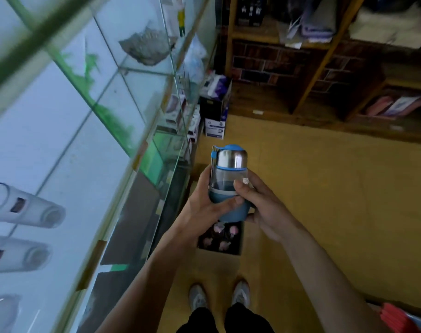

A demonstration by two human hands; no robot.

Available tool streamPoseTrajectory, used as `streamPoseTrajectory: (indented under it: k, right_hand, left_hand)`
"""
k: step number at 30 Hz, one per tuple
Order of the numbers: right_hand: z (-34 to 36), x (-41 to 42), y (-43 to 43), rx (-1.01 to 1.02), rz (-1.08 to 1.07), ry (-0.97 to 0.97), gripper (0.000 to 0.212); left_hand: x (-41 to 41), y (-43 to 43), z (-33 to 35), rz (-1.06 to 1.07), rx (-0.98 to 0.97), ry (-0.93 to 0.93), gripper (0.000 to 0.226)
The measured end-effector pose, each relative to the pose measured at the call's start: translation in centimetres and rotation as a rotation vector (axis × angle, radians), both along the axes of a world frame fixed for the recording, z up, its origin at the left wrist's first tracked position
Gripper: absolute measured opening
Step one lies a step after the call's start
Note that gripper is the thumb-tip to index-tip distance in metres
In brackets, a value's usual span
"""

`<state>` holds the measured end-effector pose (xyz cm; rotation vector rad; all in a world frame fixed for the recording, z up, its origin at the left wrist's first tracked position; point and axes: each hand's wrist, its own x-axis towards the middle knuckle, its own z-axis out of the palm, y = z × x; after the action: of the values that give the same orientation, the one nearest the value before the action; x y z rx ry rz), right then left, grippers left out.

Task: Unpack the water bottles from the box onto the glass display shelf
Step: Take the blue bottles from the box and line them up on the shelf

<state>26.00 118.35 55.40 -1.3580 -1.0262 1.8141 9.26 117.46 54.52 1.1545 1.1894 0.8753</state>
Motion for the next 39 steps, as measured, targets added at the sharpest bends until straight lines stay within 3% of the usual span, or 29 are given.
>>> streamPoseTrajectory:
  k: [5,12,20,33,39]
  right_hand:
    - [5.0,-1.3,-0.6,0.113,-0.034,0.001,0.077]
    - [12.4,-3.2,-1.7,0.327,-0.006,0.016,0.046]
    - [18.7,-5.3,-2.3,0.494,-0.025,0.034,0.045]
    - [23.8,-5.7,-0.9,0.631,0.043,0.100,0.051]
    - [25.5,-5.9,1.5,0.628,0.121,0.122,0.071]
  left_hand:
    - [-1.2,-0.4,5.4,-0.010,0.170,-0.014,0.077]
    - [-3.1,-1.1,11.9,-0.006,0.371,0.004,0.082]
    - [-5.2,-1.7,19.0,-0.014,0.541,0.018,0.075]
    - [-5.4,-2.4,25.0,0.055,0.682,0.051,0.064]
    - [-5.3,-1.9,27.2,0.134,0.706,0.092,0.056]
